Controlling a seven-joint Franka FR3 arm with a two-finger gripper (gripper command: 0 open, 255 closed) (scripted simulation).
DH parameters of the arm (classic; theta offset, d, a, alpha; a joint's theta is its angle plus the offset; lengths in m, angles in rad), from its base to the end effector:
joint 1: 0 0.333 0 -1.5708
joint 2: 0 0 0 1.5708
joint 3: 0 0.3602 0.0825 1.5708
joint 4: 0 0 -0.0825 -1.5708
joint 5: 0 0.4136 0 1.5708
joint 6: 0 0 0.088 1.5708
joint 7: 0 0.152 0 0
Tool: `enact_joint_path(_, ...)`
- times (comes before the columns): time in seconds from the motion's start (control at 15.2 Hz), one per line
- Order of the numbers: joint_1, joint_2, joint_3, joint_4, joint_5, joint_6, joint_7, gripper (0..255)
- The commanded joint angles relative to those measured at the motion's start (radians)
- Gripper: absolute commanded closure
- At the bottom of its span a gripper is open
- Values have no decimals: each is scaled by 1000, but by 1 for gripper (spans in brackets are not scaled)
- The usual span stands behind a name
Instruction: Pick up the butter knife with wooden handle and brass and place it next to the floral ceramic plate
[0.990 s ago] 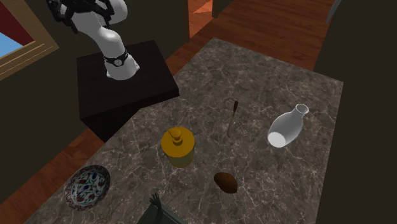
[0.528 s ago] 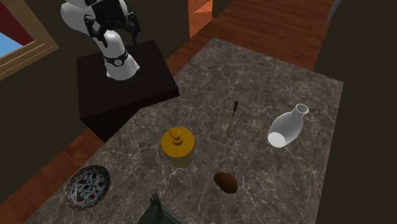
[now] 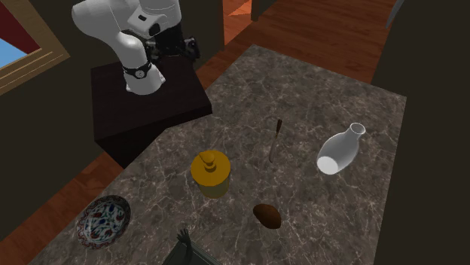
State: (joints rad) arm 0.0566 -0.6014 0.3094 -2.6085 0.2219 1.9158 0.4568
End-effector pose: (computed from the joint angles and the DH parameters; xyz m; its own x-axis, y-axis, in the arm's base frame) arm 0.3218 0.1447 0.4064 0.9658 -0.2363 -0.1071 -0.2352 -0.9717 0.0233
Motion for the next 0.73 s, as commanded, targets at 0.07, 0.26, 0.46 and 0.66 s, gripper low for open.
enact_joint_path(0.07, 5, 86, 60, 1, 34, 100, 83, 0)
enact_joint_path(0.26, 2, 189, 122, 19, 50, 202, 168, 0)
enact_joint_path(0.46, -8, 306, 181, 51, 44, 301, 261, 0)
enact_joint_path(0.66, -21, 434, 233, 96, 5, 395, 368, 0)
